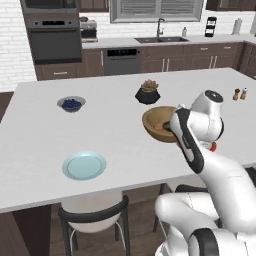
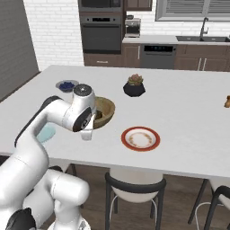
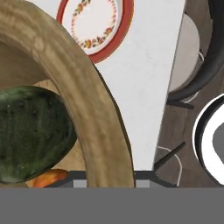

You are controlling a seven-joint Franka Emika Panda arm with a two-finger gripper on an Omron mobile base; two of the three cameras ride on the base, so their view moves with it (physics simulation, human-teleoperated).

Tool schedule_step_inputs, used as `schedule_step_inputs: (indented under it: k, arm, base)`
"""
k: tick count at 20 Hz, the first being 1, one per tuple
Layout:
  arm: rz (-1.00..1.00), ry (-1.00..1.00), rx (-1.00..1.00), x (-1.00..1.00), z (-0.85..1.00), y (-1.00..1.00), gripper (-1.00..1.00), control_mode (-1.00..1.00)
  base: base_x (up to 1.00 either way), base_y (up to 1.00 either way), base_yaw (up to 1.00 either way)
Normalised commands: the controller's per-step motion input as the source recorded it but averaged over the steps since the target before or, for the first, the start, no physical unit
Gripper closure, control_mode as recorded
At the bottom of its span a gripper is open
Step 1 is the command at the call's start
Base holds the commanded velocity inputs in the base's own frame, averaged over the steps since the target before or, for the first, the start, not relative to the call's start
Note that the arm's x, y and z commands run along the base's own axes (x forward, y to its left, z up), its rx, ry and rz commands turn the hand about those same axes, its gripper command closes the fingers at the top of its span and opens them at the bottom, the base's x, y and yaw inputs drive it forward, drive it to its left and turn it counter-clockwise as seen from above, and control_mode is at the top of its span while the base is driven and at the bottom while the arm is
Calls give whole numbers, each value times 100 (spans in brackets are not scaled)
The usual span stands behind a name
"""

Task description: Pick the chicken drumstick and cucumber from their plates and place them in the bowl. Then put the bowl in the fridge.

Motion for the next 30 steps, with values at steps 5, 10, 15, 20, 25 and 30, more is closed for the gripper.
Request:
schedule_step_inputs:
  k: [5, 10, 15, 20, 25, 30]
  arm:
    - [-13, 0, 0, -76, 76, 0, 100, -100]
    - [-12, 0, 0, -85, 82, -4, 100, -100]
    - [0, 0, 0, 0, 0, 0, 100, 100]
    - [0, 0, 0, 0, 0, 0, 100, 100]
    - [0, 0, 0, 0, 0, 0, 100, 100]
    - [0, 0, 0, 0, 0, 0, 100, 100]
  base:
    - [0, 0, 0]
    - [0, 0, 0]
    - [-79, -1, -2]
    - [-93, -38, -27]
    - [-40, -31, -67]
    - [-18, -36, -73]
